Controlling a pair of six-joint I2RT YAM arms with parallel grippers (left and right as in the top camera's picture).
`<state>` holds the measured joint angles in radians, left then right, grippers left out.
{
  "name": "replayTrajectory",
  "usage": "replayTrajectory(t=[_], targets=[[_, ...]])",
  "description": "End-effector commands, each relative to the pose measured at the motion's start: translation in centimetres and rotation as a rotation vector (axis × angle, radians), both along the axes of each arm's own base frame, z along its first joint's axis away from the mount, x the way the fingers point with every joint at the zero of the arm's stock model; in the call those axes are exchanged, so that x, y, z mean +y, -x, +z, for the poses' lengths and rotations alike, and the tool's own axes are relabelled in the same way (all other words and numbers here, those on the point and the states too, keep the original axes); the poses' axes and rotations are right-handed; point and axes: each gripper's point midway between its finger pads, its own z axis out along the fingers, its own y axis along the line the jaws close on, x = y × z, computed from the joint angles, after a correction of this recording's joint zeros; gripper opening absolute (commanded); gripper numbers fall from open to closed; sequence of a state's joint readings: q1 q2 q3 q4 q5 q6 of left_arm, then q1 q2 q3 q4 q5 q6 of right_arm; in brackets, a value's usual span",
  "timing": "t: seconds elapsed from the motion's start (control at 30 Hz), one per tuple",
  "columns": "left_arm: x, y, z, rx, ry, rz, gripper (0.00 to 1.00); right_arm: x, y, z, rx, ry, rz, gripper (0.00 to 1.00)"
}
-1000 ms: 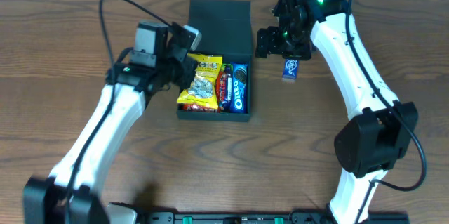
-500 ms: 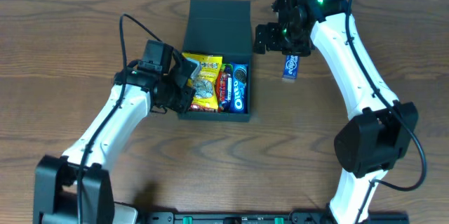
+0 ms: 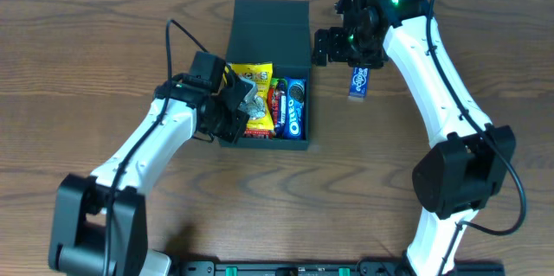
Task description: Pack container
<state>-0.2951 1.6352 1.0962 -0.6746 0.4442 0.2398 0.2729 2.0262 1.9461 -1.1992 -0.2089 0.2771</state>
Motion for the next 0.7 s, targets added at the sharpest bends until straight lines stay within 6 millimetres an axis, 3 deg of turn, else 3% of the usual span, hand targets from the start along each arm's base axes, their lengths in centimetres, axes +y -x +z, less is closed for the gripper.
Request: replayTrajectory(t=[0.0,0.1,0.17,0.3,0.43,0.67], targets=[[-0.8,-2.4,6.5,-0.185,0.064,0.0,0.06,0.1,-0.2,1.6,-0.047,-0.006,0.013,0.94],[0.7,-4.7,9.8,-0.34,0.002,0.053,0.06,0.1,-0.2,1.6,-0.046,-0.006,0.013,0.94],[2.6,-6.6,10.6,-0.43,-0.097,0.136,0.06,0.1,-0.2,1.6,-0.046,-0.005,0.013,0.94],[3.4,-7.7,9.8,-0.438,-0.139,0.187,0.06,-0.2,-0.3,1.5,-0.053,0.015,0.024,0.93],[2.8,-7.8,9.3,-0.408,-0.106,0.196,0.06,-2.8,-0.7,0.3,-0.051,0.135,-0.067,0.93],[2.8,-7.8,9.3,-0.412,-0.105,0.196,0.06,-6.2,-2.0,-4.2,0.02,0.193,-0.151,0.92]])
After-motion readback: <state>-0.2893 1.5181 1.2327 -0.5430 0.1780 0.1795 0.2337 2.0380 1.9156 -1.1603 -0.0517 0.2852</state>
